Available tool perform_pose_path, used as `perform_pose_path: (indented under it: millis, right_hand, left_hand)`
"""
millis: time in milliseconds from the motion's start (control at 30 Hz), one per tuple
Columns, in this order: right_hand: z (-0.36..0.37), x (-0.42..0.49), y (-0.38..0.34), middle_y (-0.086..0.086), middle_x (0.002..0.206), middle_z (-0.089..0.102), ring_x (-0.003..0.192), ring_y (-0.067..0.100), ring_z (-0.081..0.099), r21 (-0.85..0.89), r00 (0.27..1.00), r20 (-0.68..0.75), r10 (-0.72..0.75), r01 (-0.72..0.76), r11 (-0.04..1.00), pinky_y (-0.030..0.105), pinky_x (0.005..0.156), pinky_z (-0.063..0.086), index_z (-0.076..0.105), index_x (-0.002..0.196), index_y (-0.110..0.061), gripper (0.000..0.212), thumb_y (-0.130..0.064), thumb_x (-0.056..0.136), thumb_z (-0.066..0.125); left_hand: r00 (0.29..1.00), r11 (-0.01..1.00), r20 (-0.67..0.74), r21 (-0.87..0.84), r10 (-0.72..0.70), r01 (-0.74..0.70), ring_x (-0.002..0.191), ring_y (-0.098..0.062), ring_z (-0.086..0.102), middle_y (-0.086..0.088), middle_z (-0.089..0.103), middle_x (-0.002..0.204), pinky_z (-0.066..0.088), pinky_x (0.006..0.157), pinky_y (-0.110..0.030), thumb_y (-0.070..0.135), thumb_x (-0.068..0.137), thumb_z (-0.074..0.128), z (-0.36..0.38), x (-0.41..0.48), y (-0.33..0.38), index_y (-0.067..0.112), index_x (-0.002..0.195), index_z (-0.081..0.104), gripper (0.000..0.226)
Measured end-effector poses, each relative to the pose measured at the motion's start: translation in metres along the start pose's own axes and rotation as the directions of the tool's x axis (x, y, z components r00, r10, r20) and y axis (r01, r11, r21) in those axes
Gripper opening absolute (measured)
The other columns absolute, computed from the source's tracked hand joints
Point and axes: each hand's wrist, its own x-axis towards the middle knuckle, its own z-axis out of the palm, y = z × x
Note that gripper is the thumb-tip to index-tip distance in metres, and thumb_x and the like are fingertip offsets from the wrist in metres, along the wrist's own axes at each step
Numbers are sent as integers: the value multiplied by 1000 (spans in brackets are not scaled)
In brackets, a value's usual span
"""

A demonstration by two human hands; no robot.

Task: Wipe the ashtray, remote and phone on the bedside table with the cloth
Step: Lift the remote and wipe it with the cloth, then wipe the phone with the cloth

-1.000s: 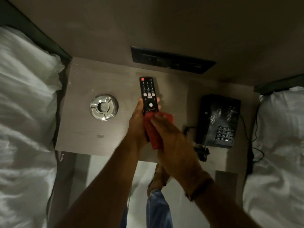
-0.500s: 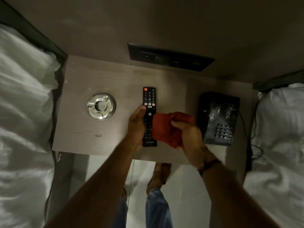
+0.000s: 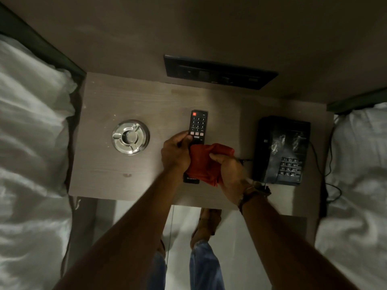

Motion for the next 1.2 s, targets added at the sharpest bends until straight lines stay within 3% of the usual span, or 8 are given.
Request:
perform_pose_path:
  millis: [167,400,633,800,900,1000,1100,1200]
  right_hand:
    - [8,8,-3,2,94,74,64,17,78,4,999,-32,-34,34,999,24,44,59,70,97,-25,20,-6,97,62]
    - [13,15,-5,1,94,71,83,22,69,-1,998,-7,-54,54,999,22,46,59,68,94,-29,26,-4,98,61]
    - [-18,-21,-2,-10,68,80,60,8,77,55,995,-37,-91,93,994,22,47,59,70,90,-28,24,-5,93,69]
    - [-89,-100,4,0,103,83,91,28,79,174,970,-165,-178,206,963,36,65,63,70,115,-29,42,-24,74,76]
    - [-139,-137,-2,3,108,82,91,34,77,209,931,-280,-236,299,931,43,70,61,76,107,-36,33,-27,76,73]
    - [-191,-145,-10,13,129,75,112,42,72,254,905,-350,-240,338,906,60,97,56,68,130,-27,52,-26,78,72]
    - [-230,-129,-25,16,135,71,120,45,68,286,900,-357,-250,360,888,67,102,51,61,139,-23,59,-24,82,71]
    - [-259,-100,-41,14,135,72,121,40,70,265,915,-261,-309,375,888,61,98,57,60,141,-21,50,-22,92,68]
  left_hand:
    - [998,990,-55,142,3,5,107,-12,71,7,80,125,57,106,-37,39,100,72,-2,6,5,38,123,79,24]
    - [988,944,-131,329,79,-32,109,-20,74,7,83,116,52,95,-31,44,99,70,-2,4,12,40,115,81,19]
    - [946,886,-170,428,275,-180,116,-26,66,-4,67,131,46,90,-38,52,106,54,-14,-9,15,37,135,64,35]
    - [835,783,49,320,548,-533,121,-16,63,-7,65,136,57,99,-45,38,108,52,17,-62,13,15,147,59,46]
    - [817,778,225,251,531,-576,139,-19,57,-7,58,153,55,111,-45,51,104,56,56,-95,8,15,158,47,65]
    - [826,792,344,276,447,-544,149,-19,48,-2,47,166,49,117,-42,75,90,65,100,-119,-5,23,166,31,98]
    - [840,785,369,337,397,-520,156,-24,39,-2,38,173,40,124,-45,88,75,70,143,-126,-22,29,168,17,122]
    - [840,792,324,305,436,-529,145,-22,55,-3,56,159,49,118,-49,86,64,82,176,-117,-36,19,162,34,128]
